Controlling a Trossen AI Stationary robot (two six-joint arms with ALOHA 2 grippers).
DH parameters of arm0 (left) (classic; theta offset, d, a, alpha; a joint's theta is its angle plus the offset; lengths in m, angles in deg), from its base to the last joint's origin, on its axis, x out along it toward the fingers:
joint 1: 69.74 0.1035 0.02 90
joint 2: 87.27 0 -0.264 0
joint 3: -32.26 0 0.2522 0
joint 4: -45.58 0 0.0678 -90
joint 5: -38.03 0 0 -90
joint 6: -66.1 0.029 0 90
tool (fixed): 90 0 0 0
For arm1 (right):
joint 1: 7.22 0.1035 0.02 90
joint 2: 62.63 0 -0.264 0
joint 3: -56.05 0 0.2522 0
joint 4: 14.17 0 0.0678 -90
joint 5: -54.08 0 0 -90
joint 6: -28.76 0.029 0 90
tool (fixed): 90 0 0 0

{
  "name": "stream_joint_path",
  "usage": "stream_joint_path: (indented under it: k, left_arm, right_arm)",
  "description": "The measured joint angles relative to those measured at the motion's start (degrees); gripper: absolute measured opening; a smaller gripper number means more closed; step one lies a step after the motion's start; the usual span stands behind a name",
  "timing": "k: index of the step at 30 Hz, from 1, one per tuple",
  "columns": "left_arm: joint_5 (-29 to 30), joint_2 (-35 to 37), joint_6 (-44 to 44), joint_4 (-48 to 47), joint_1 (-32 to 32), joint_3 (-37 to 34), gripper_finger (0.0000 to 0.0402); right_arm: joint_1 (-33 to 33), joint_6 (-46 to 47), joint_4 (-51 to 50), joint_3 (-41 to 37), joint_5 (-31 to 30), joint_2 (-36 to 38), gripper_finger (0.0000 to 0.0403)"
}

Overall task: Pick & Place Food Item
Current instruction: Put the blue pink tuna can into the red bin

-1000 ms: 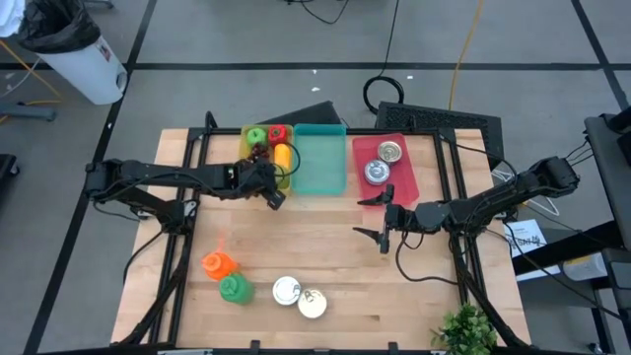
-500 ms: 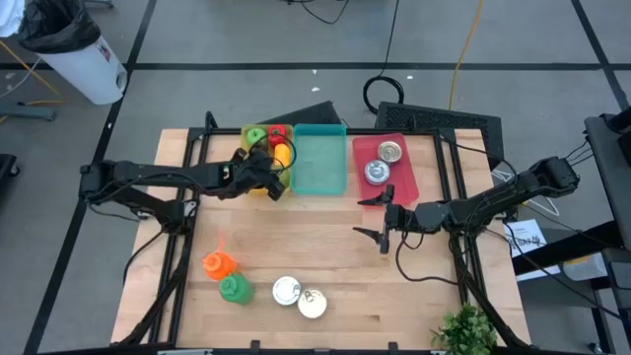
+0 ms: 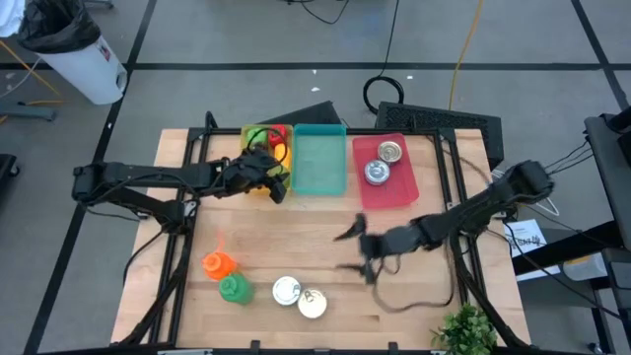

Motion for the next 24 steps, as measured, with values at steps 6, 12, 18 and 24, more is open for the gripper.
stream_joint_path:
  k: [6, 12, 18, 24]
  left_arm:
    - [0.0, -0.02, -0.09, -0.15, 0.0, -0.02, 0.0228]
    - [0.07, -0.02, -2.92, -0.15, -2.06, -0.02, 0.0228]
    - [0.1, -0.02, -4.97, 0.51, -6.75, -0.02, 0.0228]
    - [0.19, -0.02, -3.2, 4.38, -9.65, -0.02, 0.0228]
  right_arm:
    - [2.0, 0.42, -16.8, 16.26, 1.13, -14.58, 0.032]
    - [2.03, 6.59, -20.55, 23.88, 3.28, -24.47, 0.032]
    - [1.87, 10.15, -23.05, 24.58, 3.98, -26.87, 0.032]
    - [1.73, 12.96, -27.9, 24.58, -0.61, -27.0, 0.032]
